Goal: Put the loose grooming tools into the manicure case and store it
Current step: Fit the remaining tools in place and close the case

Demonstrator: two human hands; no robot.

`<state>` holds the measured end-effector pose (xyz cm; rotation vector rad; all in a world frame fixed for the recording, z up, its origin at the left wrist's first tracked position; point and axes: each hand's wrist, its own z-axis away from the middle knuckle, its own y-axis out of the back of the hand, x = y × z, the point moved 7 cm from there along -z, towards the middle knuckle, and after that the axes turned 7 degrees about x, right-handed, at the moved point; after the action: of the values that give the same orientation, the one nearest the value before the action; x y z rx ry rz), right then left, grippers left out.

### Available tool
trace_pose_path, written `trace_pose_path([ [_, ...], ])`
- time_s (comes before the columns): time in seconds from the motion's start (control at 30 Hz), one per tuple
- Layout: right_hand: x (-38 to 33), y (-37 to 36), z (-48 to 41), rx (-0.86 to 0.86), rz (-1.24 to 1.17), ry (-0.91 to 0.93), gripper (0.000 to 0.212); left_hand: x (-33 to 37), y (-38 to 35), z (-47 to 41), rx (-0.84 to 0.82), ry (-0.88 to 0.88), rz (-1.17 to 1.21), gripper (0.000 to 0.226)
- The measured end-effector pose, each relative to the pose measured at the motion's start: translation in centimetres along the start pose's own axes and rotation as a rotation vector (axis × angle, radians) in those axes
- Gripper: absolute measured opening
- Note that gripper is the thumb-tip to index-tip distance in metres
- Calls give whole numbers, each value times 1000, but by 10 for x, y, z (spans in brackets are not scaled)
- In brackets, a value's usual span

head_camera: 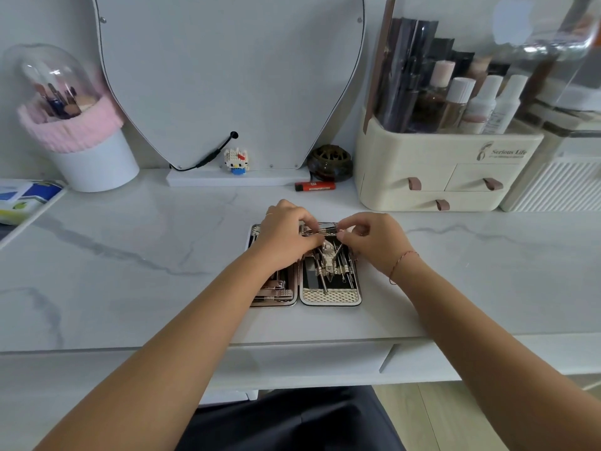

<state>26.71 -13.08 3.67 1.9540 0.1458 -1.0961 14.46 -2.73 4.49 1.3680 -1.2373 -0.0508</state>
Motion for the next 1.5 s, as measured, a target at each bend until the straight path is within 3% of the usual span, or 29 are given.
trace_pose_path([
  [0.1,-9,-4,1,-72,-4,17,10,-10,10,7,31,-20,-33,26],
  [0.3,-16,-14,-2,-188,52,-31,12,-35,18,34,-64,-54,-94,46],
  [0.83,-11,-21,-10,-291,36,-220,21,-45,16,36,1,-100,-65,47],
  [1.5,-12,-19,-15,-392,131,-297,9,-47,14,36,-2,-101,-89,48],
])
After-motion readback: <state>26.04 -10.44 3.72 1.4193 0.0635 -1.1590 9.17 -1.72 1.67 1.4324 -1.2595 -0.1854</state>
